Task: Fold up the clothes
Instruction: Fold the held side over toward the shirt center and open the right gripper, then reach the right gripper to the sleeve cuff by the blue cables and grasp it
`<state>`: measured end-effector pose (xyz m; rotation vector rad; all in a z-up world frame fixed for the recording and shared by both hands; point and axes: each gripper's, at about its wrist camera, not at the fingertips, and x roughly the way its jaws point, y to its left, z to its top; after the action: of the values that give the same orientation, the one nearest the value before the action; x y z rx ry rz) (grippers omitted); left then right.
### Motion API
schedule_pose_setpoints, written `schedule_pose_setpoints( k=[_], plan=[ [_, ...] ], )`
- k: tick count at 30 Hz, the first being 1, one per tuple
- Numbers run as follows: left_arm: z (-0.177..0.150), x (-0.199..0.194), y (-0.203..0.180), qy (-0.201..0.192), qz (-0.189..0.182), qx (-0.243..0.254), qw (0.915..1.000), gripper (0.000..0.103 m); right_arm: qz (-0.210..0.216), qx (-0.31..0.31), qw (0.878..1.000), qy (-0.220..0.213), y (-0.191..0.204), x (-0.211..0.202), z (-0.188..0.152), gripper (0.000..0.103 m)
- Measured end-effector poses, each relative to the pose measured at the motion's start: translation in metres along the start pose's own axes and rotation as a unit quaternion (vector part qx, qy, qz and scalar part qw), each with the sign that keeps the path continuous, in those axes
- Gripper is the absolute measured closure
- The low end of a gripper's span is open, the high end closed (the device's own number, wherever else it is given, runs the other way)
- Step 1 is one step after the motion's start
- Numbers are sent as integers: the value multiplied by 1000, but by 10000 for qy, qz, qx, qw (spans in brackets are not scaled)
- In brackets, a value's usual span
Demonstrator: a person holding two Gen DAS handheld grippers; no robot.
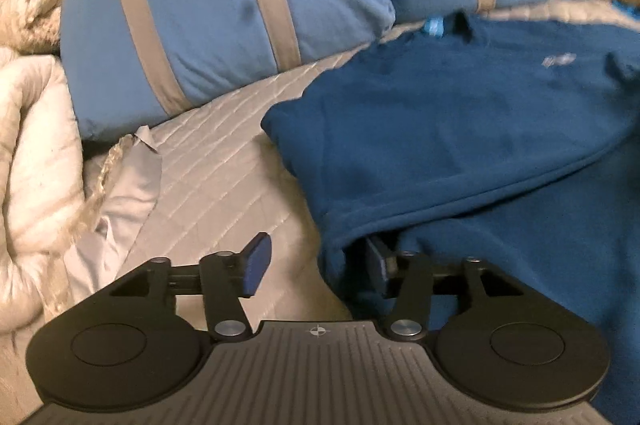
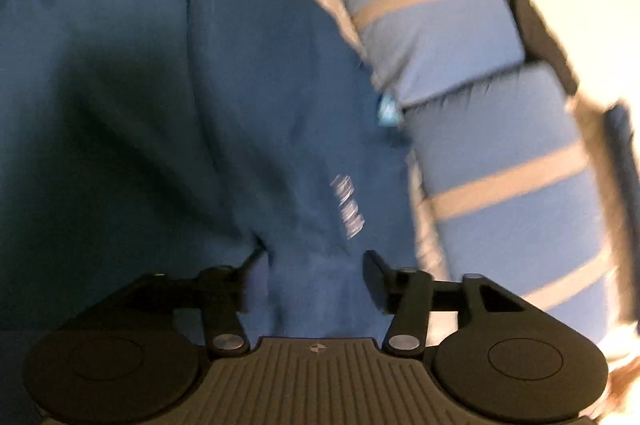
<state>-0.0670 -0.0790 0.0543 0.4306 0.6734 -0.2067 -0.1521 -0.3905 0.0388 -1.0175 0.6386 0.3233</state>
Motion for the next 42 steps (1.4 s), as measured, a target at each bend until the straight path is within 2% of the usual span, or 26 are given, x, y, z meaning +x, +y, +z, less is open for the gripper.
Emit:
schedule_pose_setpoints(
  k=[2,4,7,10,13,14,15,17,22,23,25,26,27,31,34,36,38,42],
  plan=[
    [-1,-18,8,-97,-190,-184,9996,38,6,305,9995,99,-3,5,-18,47],
    [0,-37,13,-215,-305,-341,9987,38,181,547,9983,88,-9,6,-32,47],
    [4,-63,17,-411,-447,-565,9966,36,338,719,9968,23,-13,10,-40,47],
    [7,-86,13,-627,-597,-732,9935,36,207,818,9964,-32,-18,19,-36,51],
    [9,-101,11,-742,-818,-1017,9887,35,266,969,9949,-88,-20,27,-32,60],
    [10,-106,10,-775,-899,-1120,9866,35,287,935,9952,-62,-18,30,-32,76],
    [10,-110,10,-803,-961,-1210,9847,35,306,880,9956,-20,-16,34,-32,86],
    [9,-118,10,-858,-1020,-1333,9821,35,167,666,9976,2,-16,29,-32,88],
    [7,-135,11,-1001,-938,-1331,9816,35,-248,165,9995,41,-17,6,-33,88],
    [7,-138,12,-1011,-935,-1342,9813,35,-308,204,9993,29,-17,1,-36,81],
    [9,-142,16,-1009,-938,-1299,9819,35,-412,497,9979,-40,-20,-7,-43,48],
    [10,-143,19,-1010,-900,-1229,9832,35,-466,744,9961,-99,-22,-12,-49,21],
    [13,-144,23,-999,-839,-1150,9848,35,-514,1075,9927,-188,-25,-18,-56,7],
    [38,-152,51,-802,-703,-1013,9891,35,-603,2244,9722,-275,-44,-37,-89,0],
    [65,-176,75,-1040,-538,-1019,9879,33,-689,2934,9533,-224,-60,-51,-118,0],
    [84,-196,87,-1292,-335,-953,9865,21,-791,3261,9419,-150,-68,-62,-138,0],
    [100,-214,95,-1467,-160,-854,9854,18,-912,3578,9293,-98,-75,-75,-161,0],
    [107,-214,84,-1364,-168,-729,9878,17,-1078,4307,8960,-44,-92,-94,-209,0]
  ],
)
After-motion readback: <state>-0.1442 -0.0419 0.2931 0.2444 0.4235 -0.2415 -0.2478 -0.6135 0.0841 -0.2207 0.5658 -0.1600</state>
